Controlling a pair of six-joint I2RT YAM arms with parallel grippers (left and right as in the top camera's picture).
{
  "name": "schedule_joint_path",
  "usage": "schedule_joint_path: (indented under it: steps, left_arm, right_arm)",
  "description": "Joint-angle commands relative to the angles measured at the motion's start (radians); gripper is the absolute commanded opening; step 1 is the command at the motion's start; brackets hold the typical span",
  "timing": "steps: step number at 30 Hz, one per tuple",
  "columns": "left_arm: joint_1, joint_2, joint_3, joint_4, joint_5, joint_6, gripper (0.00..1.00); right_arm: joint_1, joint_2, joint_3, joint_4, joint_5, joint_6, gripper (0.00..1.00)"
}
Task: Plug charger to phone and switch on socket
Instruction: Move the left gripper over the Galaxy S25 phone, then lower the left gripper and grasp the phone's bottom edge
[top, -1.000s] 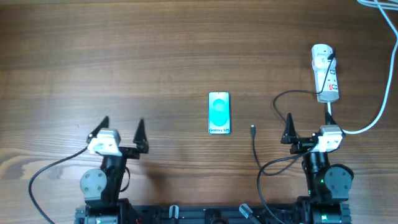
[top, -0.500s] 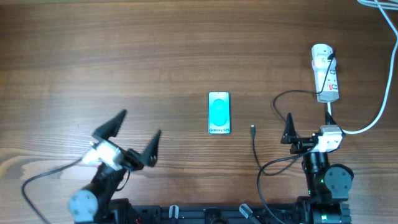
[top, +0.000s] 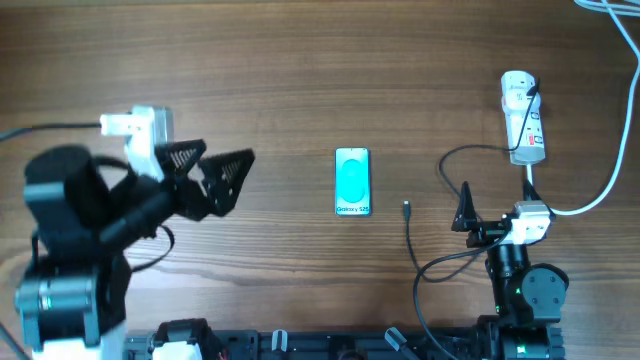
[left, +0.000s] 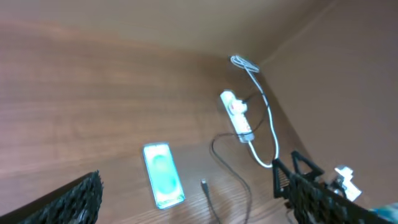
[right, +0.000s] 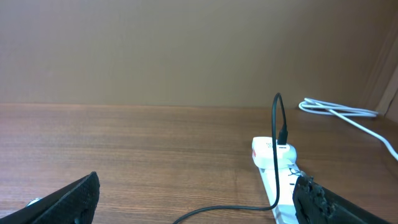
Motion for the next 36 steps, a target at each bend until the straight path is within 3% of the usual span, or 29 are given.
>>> schedule_joint_path:
  steps: [1,5,10,12,22,30,36]
  left_arm:
    - [-0.061,0.102,0.091,-0.090,-0.097,-0.109,1.00]
    - [-0.233,0.266,0.249,-0.246,-0.263,-0.122,1.00]
    - [-0.527,0.587,0.500,-0.471,-0.648,-0.285,1.00]
    - [-0.591,0.700,0.526,-0.509,-0.716,-0.354,1.00]
    - [-0.727,1.099,0.526,-0.442,-0.710,-0.394,1.00]
    - [-0.736,1.207,0.526,-0.239,-0.614,-0.394,1.00]
    - [-0.763,1.249,0.526,-0.210,-0.620,-0.394,1.00]
  right_arm:
    - [0.002,-0.008,-0.001,0.002,-0.002,-0.011,1.00]
    - [0.002,-0.008,-0.001,0.002,-0.002,-0.011,1.00]
    - [0.002,-0.008,-0.001,0.002,-0.002,-0.011,1.00]
    - [0.002,-0.008,-0.001,0.002,-0.002,-0.011,1.00]
    - [0.002,-0.008,-0.001,0.002,-0.002,-0.011,1.00]
    - [0.002,-0.008,-0.001,0.002,-0.002,-0.011,1.00]
    - [0.002,-0.008,-0.001,0.002,-0.002,-0.011,1.00]
